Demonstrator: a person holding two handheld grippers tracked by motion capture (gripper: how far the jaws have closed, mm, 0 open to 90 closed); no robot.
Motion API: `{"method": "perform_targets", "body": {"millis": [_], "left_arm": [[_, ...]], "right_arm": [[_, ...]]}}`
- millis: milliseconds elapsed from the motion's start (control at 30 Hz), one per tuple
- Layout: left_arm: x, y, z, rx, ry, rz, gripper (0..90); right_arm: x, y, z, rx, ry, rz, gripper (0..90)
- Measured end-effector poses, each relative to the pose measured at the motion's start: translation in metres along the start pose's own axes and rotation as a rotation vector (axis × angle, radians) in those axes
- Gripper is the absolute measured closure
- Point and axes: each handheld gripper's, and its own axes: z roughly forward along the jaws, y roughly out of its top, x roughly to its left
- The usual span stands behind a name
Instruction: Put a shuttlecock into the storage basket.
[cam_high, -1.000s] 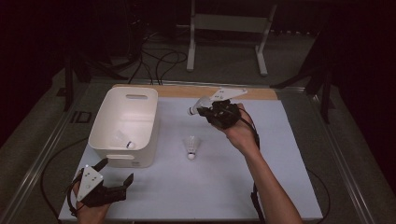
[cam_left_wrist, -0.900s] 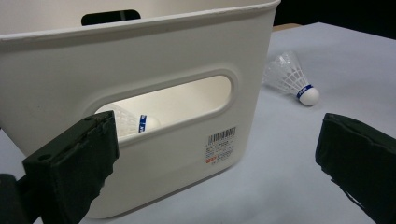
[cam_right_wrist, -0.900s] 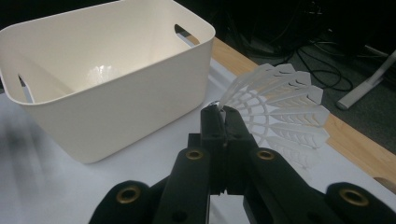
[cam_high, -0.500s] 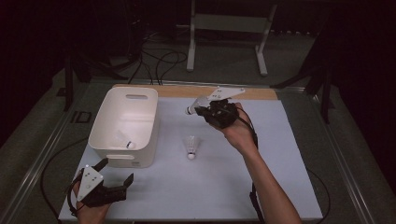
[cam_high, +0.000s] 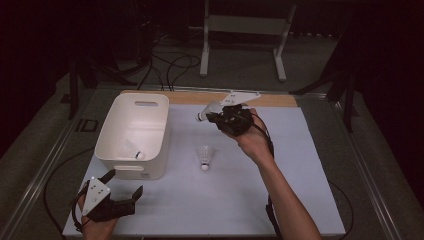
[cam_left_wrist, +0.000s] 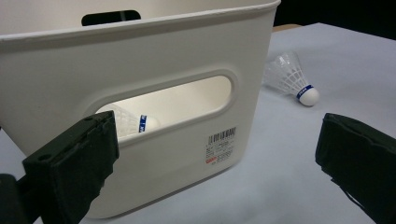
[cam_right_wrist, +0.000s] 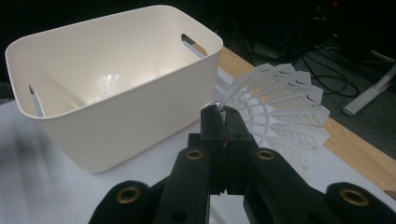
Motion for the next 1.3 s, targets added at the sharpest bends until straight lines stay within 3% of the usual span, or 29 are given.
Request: {"method": "perform_targets", "body": {"millis": [1300], "left_arm": [[0.001, 0.0, -0.001, -0.006, 0.006, -0.007, 0.0]], "right_arm": [[0.01, 0.014, 0.014, -0.012, 0.03, -0.005, 89.4]]}}
